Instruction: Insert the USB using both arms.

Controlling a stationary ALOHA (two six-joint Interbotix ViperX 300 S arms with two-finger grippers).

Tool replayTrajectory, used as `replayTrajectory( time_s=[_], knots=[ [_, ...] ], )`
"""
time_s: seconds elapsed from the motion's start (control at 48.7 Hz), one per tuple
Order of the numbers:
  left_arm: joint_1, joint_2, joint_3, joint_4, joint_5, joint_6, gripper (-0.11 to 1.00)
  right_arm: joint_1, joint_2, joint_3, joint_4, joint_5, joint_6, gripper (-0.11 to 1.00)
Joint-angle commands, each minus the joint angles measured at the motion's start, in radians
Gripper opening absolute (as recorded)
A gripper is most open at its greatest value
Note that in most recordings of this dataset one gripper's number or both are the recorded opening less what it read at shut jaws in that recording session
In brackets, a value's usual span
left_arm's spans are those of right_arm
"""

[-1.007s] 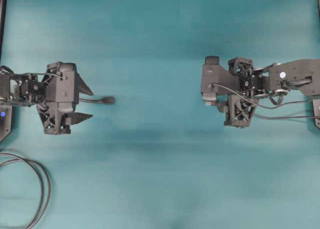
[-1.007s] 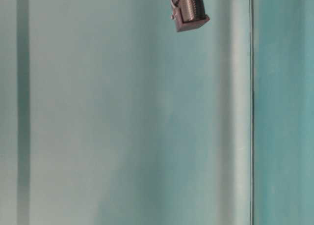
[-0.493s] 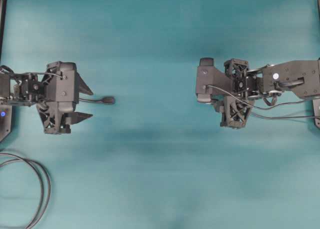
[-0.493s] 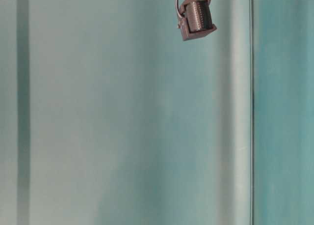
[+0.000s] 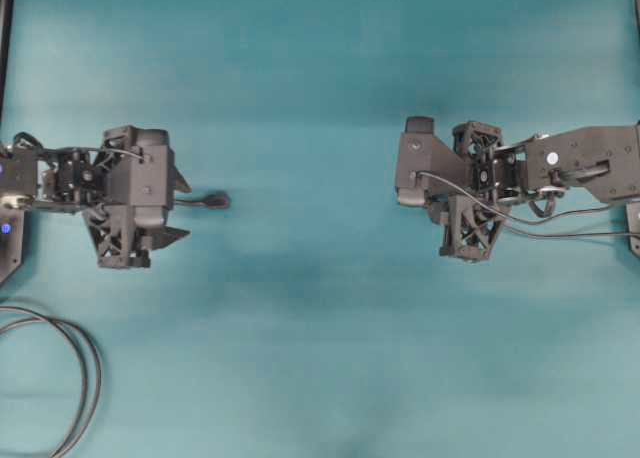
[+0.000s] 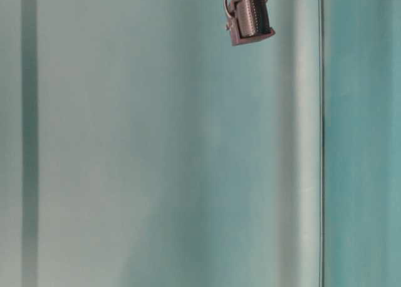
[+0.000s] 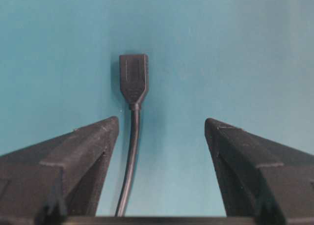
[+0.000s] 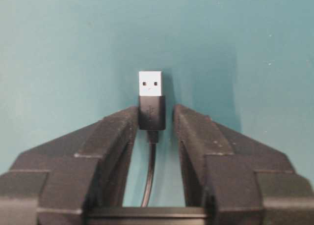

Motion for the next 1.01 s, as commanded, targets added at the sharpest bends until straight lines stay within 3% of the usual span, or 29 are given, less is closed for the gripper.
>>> replayTrajectory(
  time_s=[0.0, 0.103, 0.349, 0.986],
  knots=[
    [0.003, 0.015, -0.035, 0.003, -0.006, 0.031, 0.81, 0.014, 0.0, 0.003, 0.0, 0.006, 0.003, 0.29],
    [0.018, 0.034, -0.043, 0.003, -0.008, 0.046, 0.8, 0.018, 0.0, 0.002, -0.002, 0.018, 0.003, 0.2],
    [0.081, 0.037, -0.043, 0.003, -0.018, 0.051, 0.8, 0.021, 0.002, -0.002, 0.0, 0.032, 0.003, 0.2],
    [0.063, 0.135, -0.101, 0.002, -0.04, 0.049, 0.81, 0.021, 0.002, 0.005, -0.002, 0.029, 0.002, 0.2]
  ],
)
